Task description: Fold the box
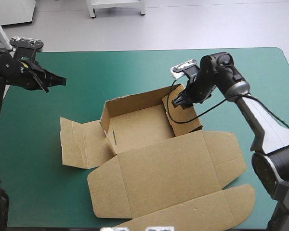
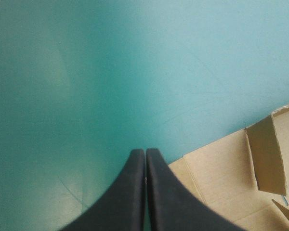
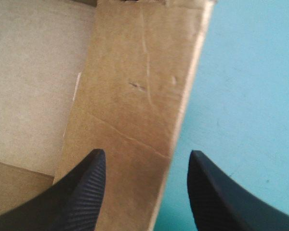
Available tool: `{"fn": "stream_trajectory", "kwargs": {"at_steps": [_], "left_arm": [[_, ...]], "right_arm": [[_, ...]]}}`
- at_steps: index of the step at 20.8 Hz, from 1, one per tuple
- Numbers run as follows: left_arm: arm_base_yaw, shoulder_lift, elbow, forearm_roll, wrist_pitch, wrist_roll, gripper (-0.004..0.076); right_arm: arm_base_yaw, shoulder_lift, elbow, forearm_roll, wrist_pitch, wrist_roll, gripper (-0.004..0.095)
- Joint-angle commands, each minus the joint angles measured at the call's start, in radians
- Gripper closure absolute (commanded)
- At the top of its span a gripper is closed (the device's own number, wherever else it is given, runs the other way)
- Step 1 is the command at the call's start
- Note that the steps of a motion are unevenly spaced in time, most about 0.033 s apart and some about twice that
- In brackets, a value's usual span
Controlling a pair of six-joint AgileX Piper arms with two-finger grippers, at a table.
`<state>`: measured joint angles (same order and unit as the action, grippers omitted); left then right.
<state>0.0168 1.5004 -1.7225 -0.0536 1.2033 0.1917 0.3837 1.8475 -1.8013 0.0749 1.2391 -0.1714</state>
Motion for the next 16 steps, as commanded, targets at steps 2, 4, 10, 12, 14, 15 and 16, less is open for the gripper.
{"fn": "stream_trajectory", "kwargs": {"at_steps": [2,4,10,12,14,15,16], "left_arm": [[0.003,-0.033,-0.030,-0.017,-0.038,0.000,0.0724],[0.003,-0.033,-0.030,-0.017,-0.036,0.000,0.0724],[0.003,-0.033,-0.030,-0.018,-0.032,0.004,0.0724],[0.003,-0.033,-0.030,-0.032,-0.030,0.005,0.0724],[0.003,-0.033,-0.030,-0.047,-0.019,0.011,0.0724],[0.003,-0.033,-0.030,-0.053,-0.017,0.015,0.0724],[0.003,-0.033,-0.030,-0.053,-0.015,0.015,0.0724]], "right_arm": [[0.064,-0.013,-0.030,-0.131,0.008,0.060,0.0422],[0.064,-0.012,-0.030,-0.131,0.008,0.067,0.0422],[0.064,-0.008,-0.030,-0.161,0.008,0.086,0.0422],[0.060,0.002,-0.030,-0.169,0.008,0.095,0.0422],[0.052,0.017,-0.025,-0.162,0.008,0.102,0.0426],[0.051,0.021,-0.025,-0.158,0.008,0.104,0.0444],[0.051,0.023,-0.025,-0.158,0.008,0.104,0.0462]]}}
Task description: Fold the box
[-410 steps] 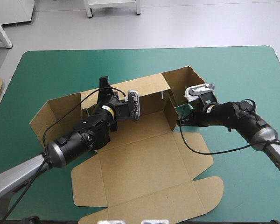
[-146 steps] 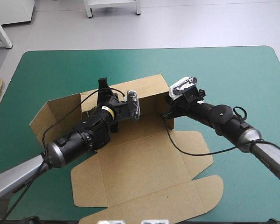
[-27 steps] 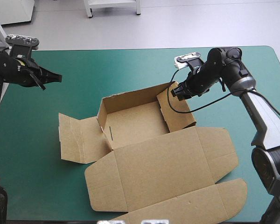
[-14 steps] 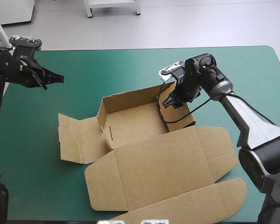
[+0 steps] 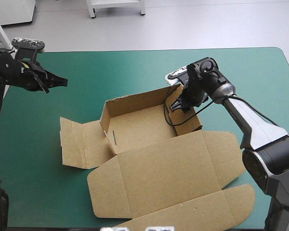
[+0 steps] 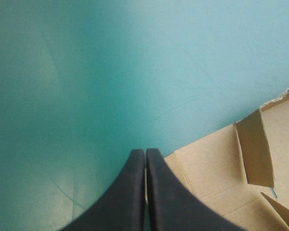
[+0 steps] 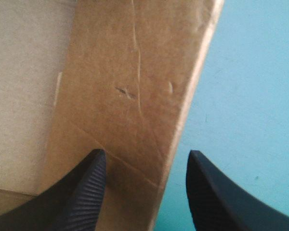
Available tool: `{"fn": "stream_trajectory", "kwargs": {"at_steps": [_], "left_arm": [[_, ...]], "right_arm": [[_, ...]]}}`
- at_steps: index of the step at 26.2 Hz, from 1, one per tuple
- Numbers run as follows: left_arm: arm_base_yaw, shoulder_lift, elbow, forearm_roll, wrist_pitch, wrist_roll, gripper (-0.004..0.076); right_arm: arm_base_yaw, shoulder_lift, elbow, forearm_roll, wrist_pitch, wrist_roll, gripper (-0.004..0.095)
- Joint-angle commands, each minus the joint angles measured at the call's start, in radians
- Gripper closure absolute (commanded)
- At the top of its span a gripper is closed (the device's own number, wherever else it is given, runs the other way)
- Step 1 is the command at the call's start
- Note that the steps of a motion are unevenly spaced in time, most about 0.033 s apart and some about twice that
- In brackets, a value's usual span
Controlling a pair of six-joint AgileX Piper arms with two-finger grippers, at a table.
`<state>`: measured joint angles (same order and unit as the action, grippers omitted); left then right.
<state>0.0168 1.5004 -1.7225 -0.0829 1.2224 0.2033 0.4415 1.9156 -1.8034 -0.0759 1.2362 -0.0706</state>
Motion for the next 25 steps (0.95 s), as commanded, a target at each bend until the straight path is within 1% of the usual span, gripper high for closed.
{"fn": "stream_trajectory", "kwargs": {"at_steps": [1,3,10,11,13,14,15,22,25], "left_arm": [[0.003,-0.033,-0.030,-0.023,-0.034,0.003,0.0724],[0.003,-0.033,-0.030,-0.023,-0.033,0.003,0.0724],[0.003,-0.033,-0.030,-0.023,-0.030,0.003,0.0724],[0.003,-0.033,-0.030,-0.023,-0.030,0.003,0.0724],[0.003,-0.033,-0.030,-0.023,-0.028,0.003,0.0724],[0.003,-0.033,-0.030,-0.023,-0.028,0.003,0.0724],[0.003,-0.033,-0.030,-0.023,-0.028,0.005,0.0724],[0.003,-0.033,-0.030,-0.023,-0.028,0.009,0.0724],[0.003,-0.033,-0.030,-0.023,-0.026,0.011,0.0724]], "right_arm": [[-0.007,-0.041,-0.023,-0.007,0.011,0.004,0.0492],[-0.007,-0.036,-0.023,-0.007,0.011,0.004,0.0517],[-0.007,-0.011,-0.023,-0.007,0.011,0.006,0.0520],[-0.007,-0.011,-0.023,-0.009,0.011,0.018,0.0547],[-0.007,-0.011,-0.023,-0.020,0.011,0.022,0.0738],[-0.007,-0.011,-0.023,-0.027,0.011,0.022,0.0879],[-0.007,-0.011,-0.023,-0.046,0.011,0.027,0.0916],[-0.010,-0.011,-0.023,-0.050,0.011,0.025,0.0908],[-0.040,-0.011,-0.023,-0.042,0.011,0.025,0.0908]]}}
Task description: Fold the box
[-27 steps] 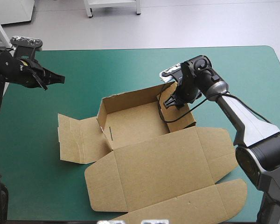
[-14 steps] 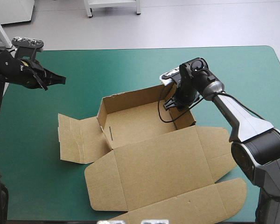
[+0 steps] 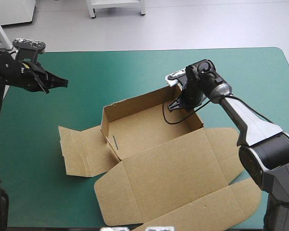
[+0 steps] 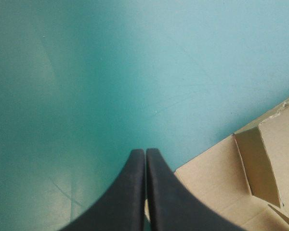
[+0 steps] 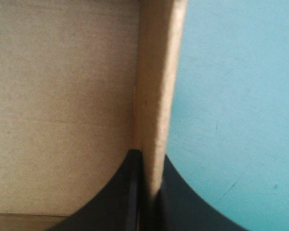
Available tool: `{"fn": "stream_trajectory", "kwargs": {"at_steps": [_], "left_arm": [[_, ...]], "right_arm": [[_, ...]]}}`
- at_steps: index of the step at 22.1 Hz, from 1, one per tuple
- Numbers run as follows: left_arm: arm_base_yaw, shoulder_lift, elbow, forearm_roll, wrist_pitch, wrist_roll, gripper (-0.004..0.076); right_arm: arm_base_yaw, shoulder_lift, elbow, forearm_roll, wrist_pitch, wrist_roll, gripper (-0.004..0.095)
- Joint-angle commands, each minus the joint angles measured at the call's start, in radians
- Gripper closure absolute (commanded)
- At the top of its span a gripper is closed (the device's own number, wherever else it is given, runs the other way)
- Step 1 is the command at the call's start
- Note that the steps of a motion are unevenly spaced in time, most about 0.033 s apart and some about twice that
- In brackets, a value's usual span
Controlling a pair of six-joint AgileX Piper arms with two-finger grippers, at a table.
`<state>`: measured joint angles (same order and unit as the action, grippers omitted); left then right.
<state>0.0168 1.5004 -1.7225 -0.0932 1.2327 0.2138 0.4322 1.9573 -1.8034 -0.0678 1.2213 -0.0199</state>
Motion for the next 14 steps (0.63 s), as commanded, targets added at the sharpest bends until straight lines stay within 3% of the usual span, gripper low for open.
{"fn": "stream_trajectory", "kwargs": {"at_steps": [1,10,14], "left_arm": [[0.003,-0.033,-0.030,-0.013,-0.036,0.000,0.0724],[0.014,0.037,-0.030,-0.026,-0.067,0.004,0.0724],[0.090,0.091,-0.030,-0.215,-0.072,0.061,0.0724]], "right_arm": [[-0.046,-0.052,-0.023,-0.050,0.026,-0.026,0.0908],[-0.315,-0.178,-0.123,0.162,0.026,-0.080,0.0908],[-0.387,-0.228,-0.125,0.274,0.026,-0.120,0.0908]]}}
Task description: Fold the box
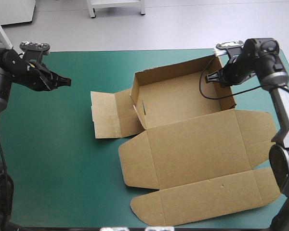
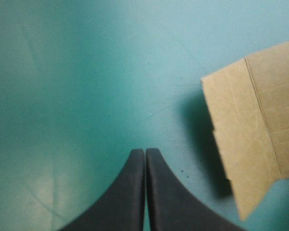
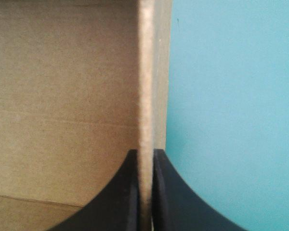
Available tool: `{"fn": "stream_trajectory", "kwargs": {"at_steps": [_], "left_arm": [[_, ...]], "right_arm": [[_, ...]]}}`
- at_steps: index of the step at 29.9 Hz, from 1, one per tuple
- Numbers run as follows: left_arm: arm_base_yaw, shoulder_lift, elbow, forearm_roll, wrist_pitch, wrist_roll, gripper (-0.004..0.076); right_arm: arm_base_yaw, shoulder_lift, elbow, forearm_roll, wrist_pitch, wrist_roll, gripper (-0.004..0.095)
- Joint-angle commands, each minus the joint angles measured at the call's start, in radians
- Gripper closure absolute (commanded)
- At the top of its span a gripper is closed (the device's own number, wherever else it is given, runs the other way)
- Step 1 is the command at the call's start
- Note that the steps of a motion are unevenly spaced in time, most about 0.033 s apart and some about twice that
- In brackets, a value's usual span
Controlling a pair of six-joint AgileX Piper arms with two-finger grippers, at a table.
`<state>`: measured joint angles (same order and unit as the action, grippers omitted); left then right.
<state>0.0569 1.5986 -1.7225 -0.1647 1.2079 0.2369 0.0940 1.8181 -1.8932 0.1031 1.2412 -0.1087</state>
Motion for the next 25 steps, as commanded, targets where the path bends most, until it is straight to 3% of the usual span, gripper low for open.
{"fn": "stream_trajectory", "kwargs": {"at_steps": [1,3,9,18,25], "left_arm": [[0.078,0.007,-0.030,-0.229,-0.042,0.069,0.0724],[0.133,0.036,-0.030,-0.366,-0.031,0.123,0.0724],[0.223,0.111,-0.030,-0.550,-0.016,0.215,0.0724],[0.239,0.198,-0.020,-0.836,0.086,0.356,0.0724],[0.239,0.198,0.033,-0.857,0.084,0.421,0.0731]], "right_arm": [[-0.076,-0.103,-0.035,0.165,0.006,-0.051,0.0908],[-0.109,-0.123,-0.035,0.227,0.006,-0.068,0.0908],[-0.156,-0.169,-0.035,0.258,0.006,-0.079,0.0908],[-0.170,-0.203,-0.035,0.405,0.006,-0.125,0.0908],[-0.170,-0.206,-0.107,0.412,0.006,-0.123,0.0908]]}}
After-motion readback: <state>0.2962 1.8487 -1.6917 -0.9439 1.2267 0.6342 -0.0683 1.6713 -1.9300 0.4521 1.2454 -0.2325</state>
